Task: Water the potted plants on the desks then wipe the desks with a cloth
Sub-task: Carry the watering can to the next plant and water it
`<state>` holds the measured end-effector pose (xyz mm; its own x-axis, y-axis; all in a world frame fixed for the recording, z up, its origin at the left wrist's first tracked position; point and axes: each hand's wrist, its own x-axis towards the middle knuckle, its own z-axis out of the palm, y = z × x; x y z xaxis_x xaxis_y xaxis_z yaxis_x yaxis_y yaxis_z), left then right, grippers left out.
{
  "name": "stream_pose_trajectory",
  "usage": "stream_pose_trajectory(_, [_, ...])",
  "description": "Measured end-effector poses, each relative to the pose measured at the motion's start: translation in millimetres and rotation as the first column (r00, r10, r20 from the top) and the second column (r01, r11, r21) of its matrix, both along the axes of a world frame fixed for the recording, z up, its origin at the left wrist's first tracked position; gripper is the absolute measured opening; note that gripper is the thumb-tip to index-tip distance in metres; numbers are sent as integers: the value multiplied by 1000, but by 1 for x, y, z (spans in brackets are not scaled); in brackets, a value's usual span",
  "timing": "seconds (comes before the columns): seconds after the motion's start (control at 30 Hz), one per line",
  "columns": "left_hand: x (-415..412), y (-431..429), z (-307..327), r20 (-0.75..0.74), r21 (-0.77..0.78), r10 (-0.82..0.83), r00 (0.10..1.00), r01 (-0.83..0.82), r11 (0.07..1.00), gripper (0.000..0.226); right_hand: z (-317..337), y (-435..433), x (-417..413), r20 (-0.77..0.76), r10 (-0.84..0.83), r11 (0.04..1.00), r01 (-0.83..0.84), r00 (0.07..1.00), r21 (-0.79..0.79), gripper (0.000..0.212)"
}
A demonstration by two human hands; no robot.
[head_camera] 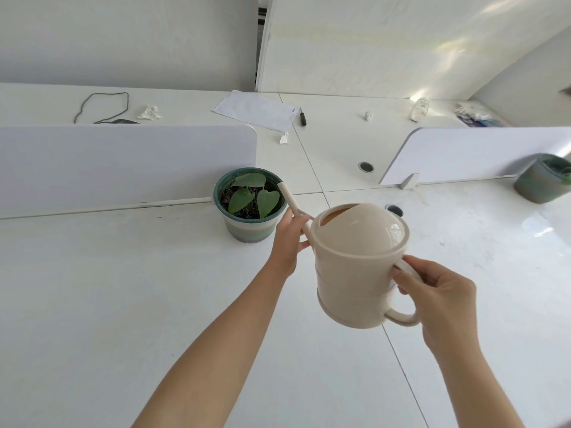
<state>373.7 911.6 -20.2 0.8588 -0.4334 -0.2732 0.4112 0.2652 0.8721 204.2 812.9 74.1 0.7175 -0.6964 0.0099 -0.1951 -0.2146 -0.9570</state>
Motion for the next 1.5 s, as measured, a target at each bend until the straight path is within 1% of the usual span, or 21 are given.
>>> stream_pose_trajectory(0.17, [-9, 8, -5, -9, 13, -14, 1000, 14, 1000, 5, -3, 3, -7, -25, 6, 1000, -5, 1000, 21, 32])
stream_pose_trajectory(0.27, [-18, 21, -11, -22, 5, -2, 1000, 2, 1000, 8, -4, 9, -13, -31, 12, 999, -11, 999, 36, 29])
stream_pose_trajectory(0.43, [-23, 54, -14, -33, 27, 70, 997, -69, 997, 8, -8, 26, -11, -31, 75, 995, -72, 997, 67, 28])
stream_pose_trajectory(0.57, [-13, 74, -3, -9, 59, 128, 992, -128, 990, 8, -8, 41, 4, -45, 129, 990, -125, 991, 72, 17])
stream_pose_trajectory(0.7, [3, 82, 11, 19, 82, 154, 988, -155, 984, 3, -4, 52, 20, -40, 160, 986, -159, 986, 45, 14])
stream_pose_trajectory(0.77, [11, 81, 15, 18, 87, 160, 987, -161, 983, 7, -2, 54, 26, -48, 155, 988, -153, 987, 36, 14])
stream_pose_trajectory(0.9, [15, 76, 16, 3, 79, 152, 988, -152, 985, 14, -1, 52, 29, -54, 143, 990, -143, 988, 10, 15])
stream_pose_trajectory(1.03, [3, 71, 8, -8, 70, 117, 993, -116, 991, 6, -3, 46, 19, -65, 123, 992, -124, 990, -8, 14])
stream_pose_trajectory(1.2, [-15, 60, -1, -24, 67, 64, 998, -62, 996, 5, -9, 36, -1, -64, 108, 994, -109, 992, -15, 13])
stream_pose_trajectory(1.27, [-21, 52, -3, -32, 69, 45, 998, -42, 997, 6, -12, 30, -8, -52, 86, 996, -87, 995, -19, 23])
stream_pose_trajectory(1.33, [-25, 44, -3, -33, 68, 20, 999, -18, 998, 5, -13, 24, -15, -42, 54, 998, -54, 998, -14, 29])
stream_pose_trajectory(1.5, [-31, 24, 10, -11, 56, -35, 999, 36, 998, 17, -14, 12, -29, -13, 2, 1000, -2, 1000, -12, 29])
